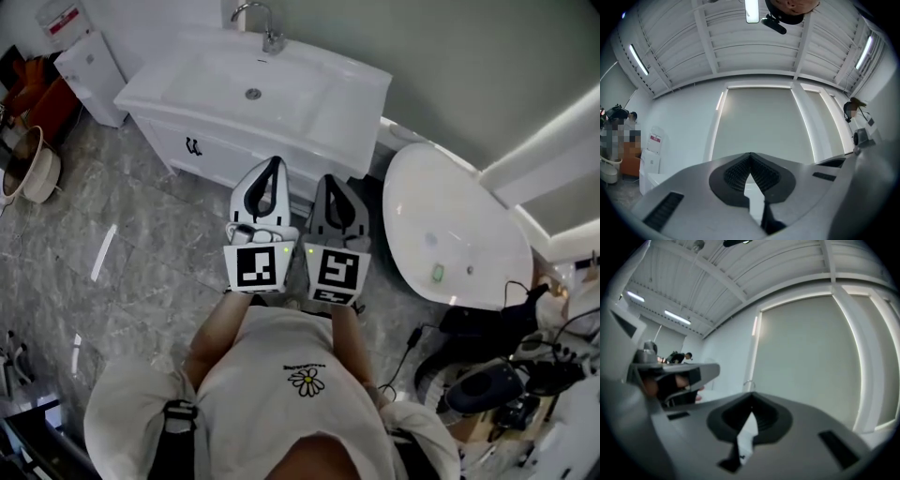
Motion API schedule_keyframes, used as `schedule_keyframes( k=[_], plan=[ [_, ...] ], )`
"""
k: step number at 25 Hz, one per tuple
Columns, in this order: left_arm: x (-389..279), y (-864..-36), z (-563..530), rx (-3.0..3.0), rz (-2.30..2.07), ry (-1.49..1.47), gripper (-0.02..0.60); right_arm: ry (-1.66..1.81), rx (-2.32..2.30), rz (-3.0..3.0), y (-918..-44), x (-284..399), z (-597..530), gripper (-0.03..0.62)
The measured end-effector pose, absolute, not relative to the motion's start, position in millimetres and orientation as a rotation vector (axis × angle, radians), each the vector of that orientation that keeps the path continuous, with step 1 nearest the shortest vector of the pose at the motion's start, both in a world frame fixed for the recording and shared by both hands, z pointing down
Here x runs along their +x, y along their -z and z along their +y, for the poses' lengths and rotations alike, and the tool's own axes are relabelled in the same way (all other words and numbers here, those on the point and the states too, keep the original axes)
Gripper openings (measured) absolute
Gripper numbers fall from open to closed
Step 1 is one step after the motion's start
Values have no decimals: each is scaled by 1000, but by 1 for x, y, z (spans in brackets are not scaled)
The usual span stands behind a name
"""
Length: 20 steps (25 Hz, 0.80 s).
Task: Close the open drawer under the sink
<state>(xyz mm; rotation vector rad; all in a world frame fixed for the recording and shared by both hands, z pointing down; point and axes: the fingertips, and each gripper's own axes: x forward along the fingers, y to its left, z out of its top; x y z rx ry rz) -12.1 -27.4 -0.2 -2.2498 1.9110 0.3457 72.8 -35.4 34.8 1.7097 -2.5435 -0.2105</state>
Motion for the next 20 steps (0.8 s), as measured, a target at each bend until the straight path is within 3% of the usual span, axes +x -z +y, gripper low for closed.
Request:
schedule_keyframes(
  k=[20],
  plan=[
    [-16,-8,-37,-2154,2003,-275,20,85,1765,-2512,-56,115,-57,29]
  ],
)
